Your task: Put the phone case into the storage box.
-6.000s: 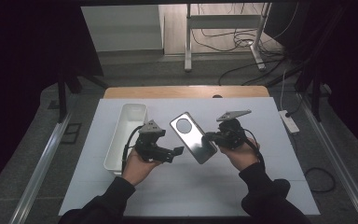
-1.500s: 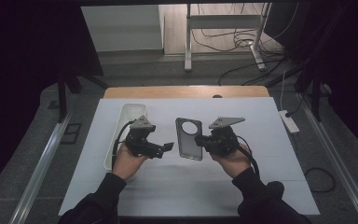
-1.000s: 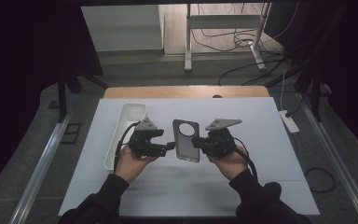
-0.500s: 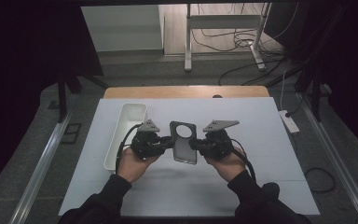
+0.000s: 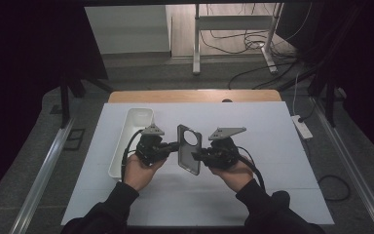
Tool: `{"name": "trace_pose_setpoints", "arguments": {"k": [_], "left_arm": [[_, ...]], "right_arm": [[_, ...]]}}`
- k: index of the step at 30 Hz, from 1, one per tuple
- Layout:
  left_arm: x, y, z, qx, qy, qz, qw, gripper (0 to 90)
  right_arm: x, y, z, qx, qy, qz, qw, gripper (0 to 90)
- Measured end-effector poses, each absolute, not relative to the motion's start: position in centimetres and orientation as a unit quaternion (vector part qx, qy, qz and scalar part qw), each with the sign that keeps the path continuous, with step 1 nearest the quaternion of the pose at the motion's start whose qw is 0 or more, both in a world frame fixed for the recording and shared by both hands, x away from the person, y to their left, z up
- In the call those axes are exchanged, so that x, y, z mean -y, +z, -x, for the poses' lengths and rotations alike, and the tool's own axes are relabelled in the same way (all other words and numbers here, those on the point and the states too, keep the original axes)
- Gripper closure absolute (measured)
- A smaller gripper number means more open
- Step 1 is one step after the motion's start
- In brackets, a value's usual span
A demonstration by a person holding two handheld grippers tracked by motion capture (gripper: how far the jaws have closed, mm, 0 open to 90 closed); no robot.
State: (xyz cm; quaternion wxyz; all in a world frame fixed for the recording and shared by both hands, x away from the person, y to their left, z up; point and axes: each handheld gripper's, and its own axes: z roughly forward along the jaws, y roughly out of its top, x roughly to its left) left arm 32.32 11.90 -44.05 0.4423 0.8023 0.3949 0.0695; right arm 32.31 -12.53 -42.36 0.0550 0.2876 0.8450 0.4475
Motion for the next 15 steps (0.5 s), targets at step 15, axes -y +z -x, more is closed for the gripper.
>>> {"name": "trace_pose_setpoints", "arguments": {"k": [15], "left_arm": [[-12.9, -43.8, -32.6, -0.429, 0.100, -0.786, 0.433, 88.8]], "right_arm": [[12.7, -42.4, -32.1, -0.854, 0.439, -0.274, 0.059, 49.7]]}}
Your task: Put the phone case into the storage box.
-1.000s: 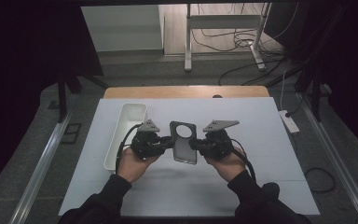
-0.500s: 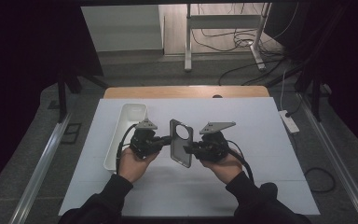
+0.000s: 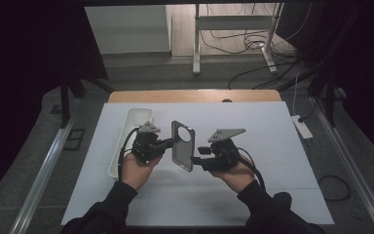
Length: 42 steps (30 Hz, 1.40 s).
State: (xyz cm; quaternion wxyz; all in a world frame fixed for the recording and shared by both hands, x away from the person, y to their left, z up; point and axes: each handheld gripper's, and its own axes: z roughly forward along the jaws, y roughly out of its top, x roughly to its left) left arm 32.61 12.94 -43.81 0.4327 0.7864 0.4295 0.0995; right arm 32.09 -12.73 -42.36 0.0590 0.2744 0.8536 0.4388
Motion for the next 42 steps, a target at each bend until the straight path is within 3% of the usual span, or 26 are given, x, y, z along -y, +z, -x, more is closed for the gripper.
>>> {"name": "trace_pose_setpoints", "arguments": {"k": [4, 14, 42], "left_arm": [[-13.2, -43.7, -32.7, -0.431, 0.107, -0.785, 0.432, 88.8], [-14.0, -43.3, -33.1, -0.438, 0.119, -0.777, 0.436, 88.8], [-15.7, -41.1, -34.3, -0.445, 0.132, -0.768, 0.442, 88.7]], "right_arm": [[12.9, -42.5, -32.1, -0.857, 0.435, -0.271, 0.054, 39.0], [13.3, -42.8, -32.1, -0.870, 0.407, -0.272, 0.059, 24.3], [18.4, -43.5, -30.6, -0.863, 0.391, -0.313, 0.063, 22.1]]}}
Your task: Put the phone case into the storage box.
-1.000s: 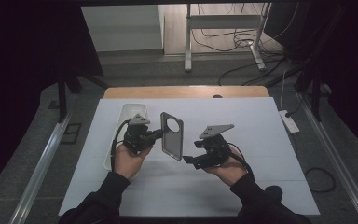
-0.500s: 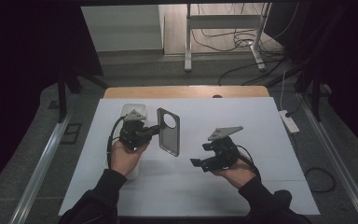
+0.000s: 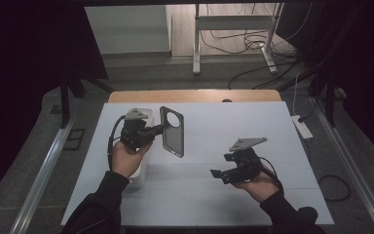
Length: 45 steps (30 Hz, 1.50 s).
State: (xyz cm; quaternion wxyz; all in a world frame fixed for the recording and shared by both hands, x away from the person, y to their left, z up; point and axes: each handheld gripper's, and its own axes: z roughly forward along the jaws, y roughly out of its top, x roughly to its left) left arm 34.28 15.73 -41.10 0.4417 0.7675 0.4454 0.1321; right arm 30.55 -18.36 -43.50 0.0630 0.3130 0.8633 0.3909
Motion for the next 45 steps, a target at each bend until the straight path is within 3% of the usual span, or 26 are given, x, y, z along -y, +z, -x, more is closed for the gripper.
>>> {"name": "trace_pose_setpoints", "arguments": {"k": [45], "left_arm": [[-20.1, -38.1, -37.2, -0.483, 0.170, -0.748, 0.423, 88.8]], "right_arm": [[25.1, -44.8, -27.2, -0.851, 0.361, -0.364, 0.116, 1.4]]}}
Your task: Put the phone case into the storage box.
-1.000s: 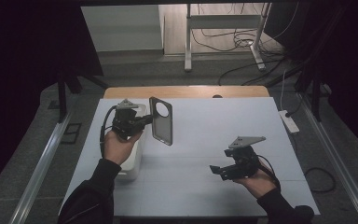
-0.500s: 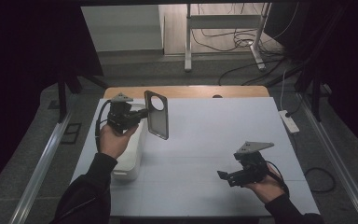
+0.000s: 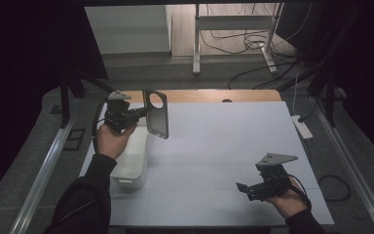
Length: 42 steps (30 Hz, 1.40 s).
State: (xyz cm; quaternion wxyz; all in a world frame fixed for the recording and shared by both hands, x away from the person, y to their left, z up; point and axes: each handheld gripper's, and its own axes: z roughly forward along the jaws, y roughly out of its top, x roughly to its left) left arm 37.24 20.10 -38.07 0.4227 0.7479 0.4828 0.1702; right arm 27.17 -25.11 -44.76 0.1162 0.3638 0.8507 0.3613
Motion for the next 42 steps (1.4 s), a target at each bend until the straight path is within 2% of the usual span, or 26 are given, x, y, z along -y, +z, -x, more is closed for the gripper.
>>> {"name": "trace_pose_setpoints", "arguments": {"k": [42], "left_arm": [[-24.4, -36.8, -40.2, -0.532, 0.204, -0.719, 0.399, 88.7]], "right_arm": [[31.3, -44.8, -24.2, -0.792, 0.400, -0.436, 0.152, 0.0]]}}
